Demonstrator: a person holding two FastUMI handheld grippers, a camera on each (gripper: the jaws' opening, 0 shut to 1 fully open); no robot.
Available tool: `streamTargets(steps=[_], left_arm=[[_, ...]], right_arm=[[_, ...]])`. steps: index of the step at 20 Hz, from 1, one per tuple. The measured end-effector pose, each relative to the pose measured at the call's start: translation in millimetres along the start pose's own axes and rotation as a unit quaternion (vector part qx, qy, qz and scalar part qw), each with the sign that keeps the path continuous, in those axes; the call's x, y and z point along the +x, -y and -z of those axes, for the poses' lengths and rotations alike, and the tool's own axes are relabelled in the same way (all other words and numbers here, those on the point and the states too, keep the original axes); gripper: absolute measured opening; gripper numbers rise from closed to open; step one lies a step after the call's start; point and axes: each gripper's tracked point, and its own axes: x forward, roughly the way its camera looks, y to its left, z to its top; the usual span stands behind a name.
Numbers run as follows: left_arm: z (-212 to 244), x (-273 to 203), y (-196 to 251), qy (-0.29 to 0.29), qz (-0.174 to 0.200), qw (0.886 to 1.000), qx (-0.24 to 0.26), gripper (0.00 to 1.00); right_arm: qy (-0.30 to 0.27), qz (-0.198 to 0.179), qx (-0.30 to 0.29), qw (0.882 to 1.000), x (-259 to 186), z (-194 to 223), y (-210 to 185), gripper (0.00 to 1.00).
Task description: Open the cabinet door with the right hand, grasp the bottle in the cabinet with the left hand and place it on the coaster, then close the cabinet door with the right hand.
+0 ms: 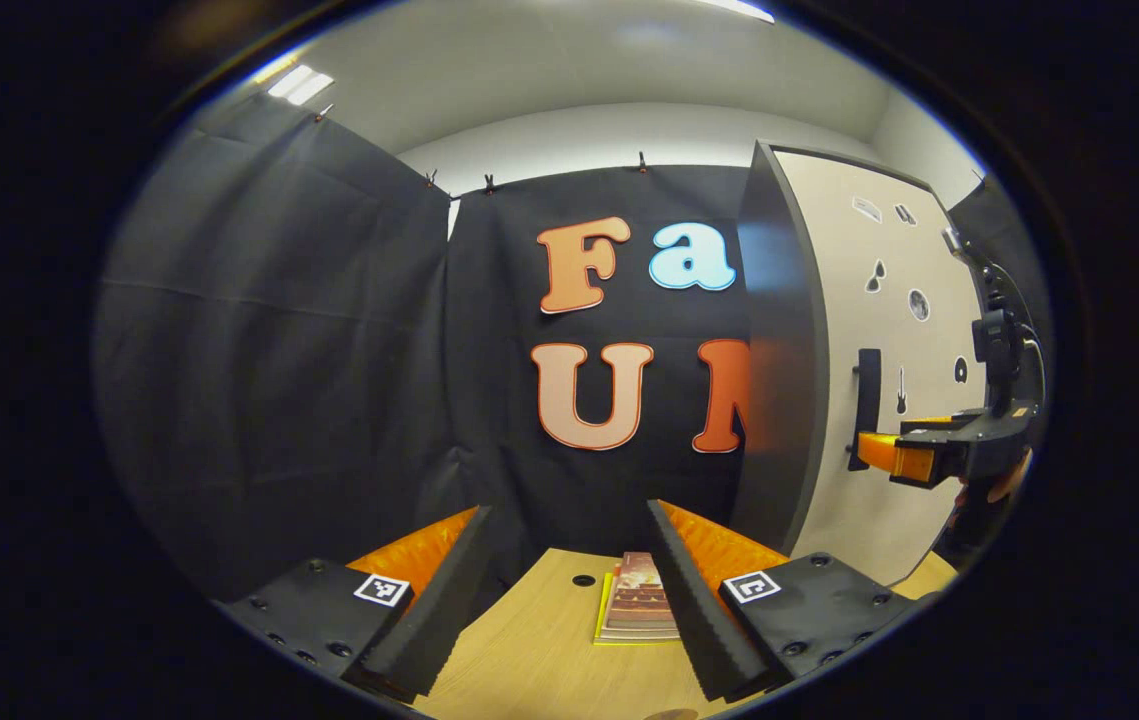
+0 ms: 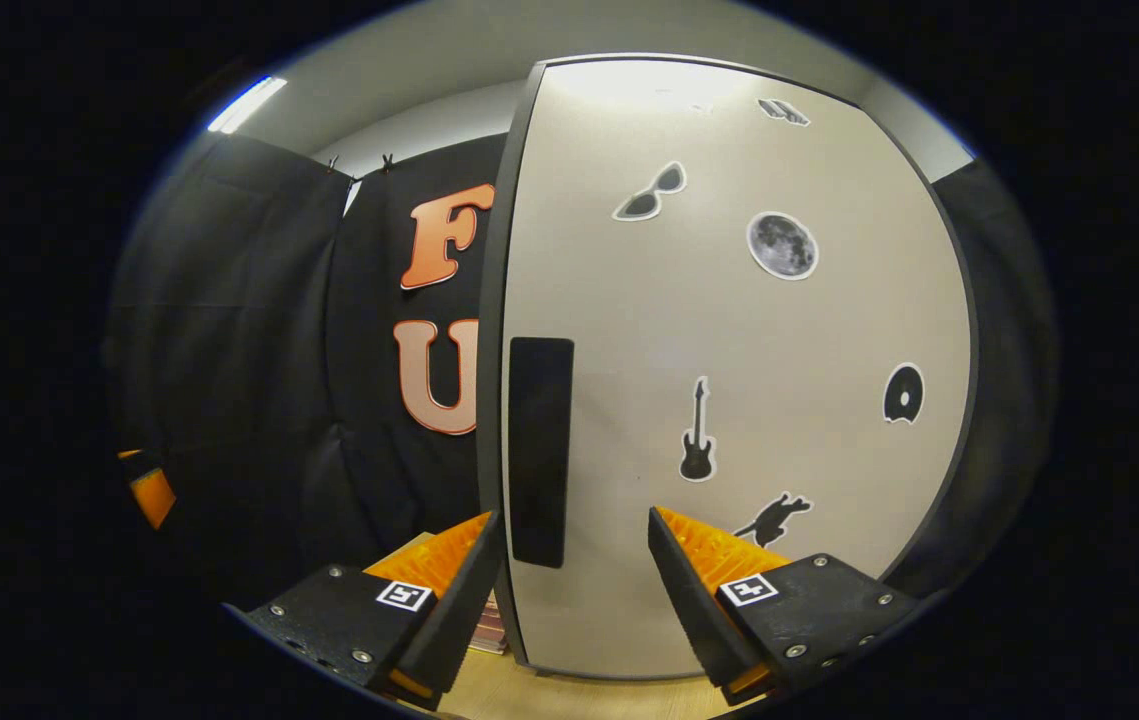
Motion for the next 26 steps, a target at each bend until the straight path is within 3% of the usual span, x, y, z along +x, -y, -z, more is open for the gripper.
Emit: streamTargets(steps=[3, 9, 10, 14, 16, 22, 26], left_arm=[[7.8, -2.9, 3.4, -0.002, 0.006, 1.000, 0.011, 0.98], [18.1, -3.0, 10.6, -0.009, 0.023, 0.999, 0.049, 0.98], [19.7, -5.4, 10.4, -0.011, 0.026, 0.998, 0.048, 0.96], [29.2, -4.8, 28.4, -0.022, 0.046, 0.997, 0.051, 0.98], [29.9, 4.5, 38.2, -0.023, 0.058, 0.997, 0.055, 0.98], [21.8, 10.9, 85.0, -0.015, 0.094, 0.994, 0.053, 0.96], [28.1, 4.9, 117.3, -0.024, 0.123, 0.991, 0.041, 0.96]], right_arm=[[-0.006, 0.000, 0.006, 1.000, 16.4, -1.0, -10.1, 0.81], [-0.040, 0.011, 0.042, 0.998, 28.6, 2.5, -14.8, 0.50], [-0.042, 0.008, 0.051, 0.998, 30.5, -0.2, -13.8, 0.40], [-0.085, -0.004, 0.091, 0.992, 24.9, 4.7, -15.6, 0.26], [-0.088, -0.009, 0.092, 0.992, 21.7, 3.8, -16.0, 0.22], [-0.079, -0.066, 0.094, 0.990, -10.0, -12.5, -23.3, 0.22], [-0.072, -0.085, 0.084, 0.990, -21.0, -12.8, -19.5, 0.22]])
